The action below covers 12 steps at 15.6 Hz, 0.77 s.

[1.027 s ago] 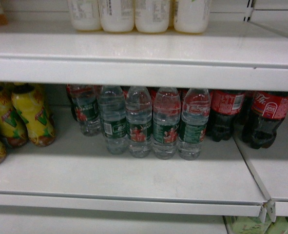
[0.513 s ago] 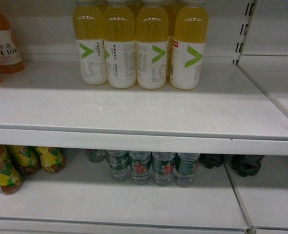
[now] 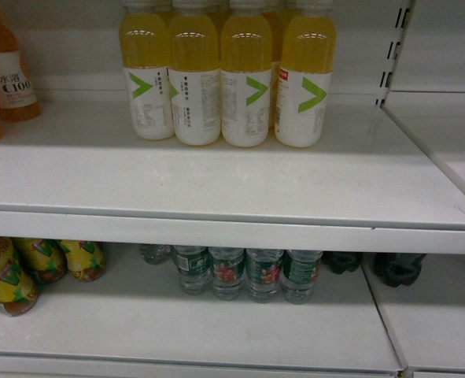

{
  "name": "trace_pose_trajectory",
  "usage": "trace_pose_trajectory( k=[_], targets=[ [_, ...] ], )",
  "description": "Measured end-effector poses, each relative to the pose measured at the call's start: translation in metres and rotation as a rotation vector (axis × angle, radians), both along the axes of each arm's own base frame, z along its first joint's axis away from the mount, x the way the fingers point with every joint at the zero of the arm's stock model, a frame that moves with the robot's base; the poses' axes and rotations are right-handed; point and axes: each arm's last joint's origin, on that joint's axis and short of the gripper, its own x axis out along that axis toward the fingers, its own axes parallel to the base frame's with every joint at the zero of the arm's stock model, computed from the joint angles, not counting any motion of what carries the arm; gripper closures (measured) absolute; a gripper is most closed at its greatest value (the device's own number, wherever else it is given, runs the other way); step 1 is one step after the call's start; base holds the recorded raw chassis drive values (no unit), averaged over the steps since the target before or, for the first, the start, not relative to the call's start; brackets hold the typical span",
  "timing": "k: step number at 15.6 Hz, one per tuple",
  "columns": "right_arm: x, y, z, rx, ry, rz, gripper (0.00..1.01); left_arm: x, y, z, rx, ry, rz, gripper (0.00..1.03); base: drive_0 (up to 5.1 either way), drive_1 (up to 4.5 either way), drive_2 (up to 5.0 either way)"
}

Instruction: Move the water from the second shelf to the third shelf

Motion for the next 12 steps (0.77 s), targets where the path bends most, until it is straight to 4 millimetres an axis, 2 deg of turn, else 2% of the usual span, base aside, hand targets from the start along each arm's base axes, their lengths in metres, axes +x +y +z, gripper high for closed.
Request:
trace_pose_trajectory(
  k=[3, 12],
  targets=[
    [0.0000, 0.0000, 0.0000, 0.000, 0.000, 0.000, 0.58, 0.0000, 0.0000, 0.0000, 0.000, 0.000, 0.000, 0.05, 0.0, 0.00, 0.0],
    [-0.0002, 0.0005, 0.0000, 0.000, 0.000, 0.001, 0.58, 0.0000, 0.0000, 0.0000, 0.000, 0.000, 0.000, 0.05, -4.0, 2.14, 2.1]
  ],
)
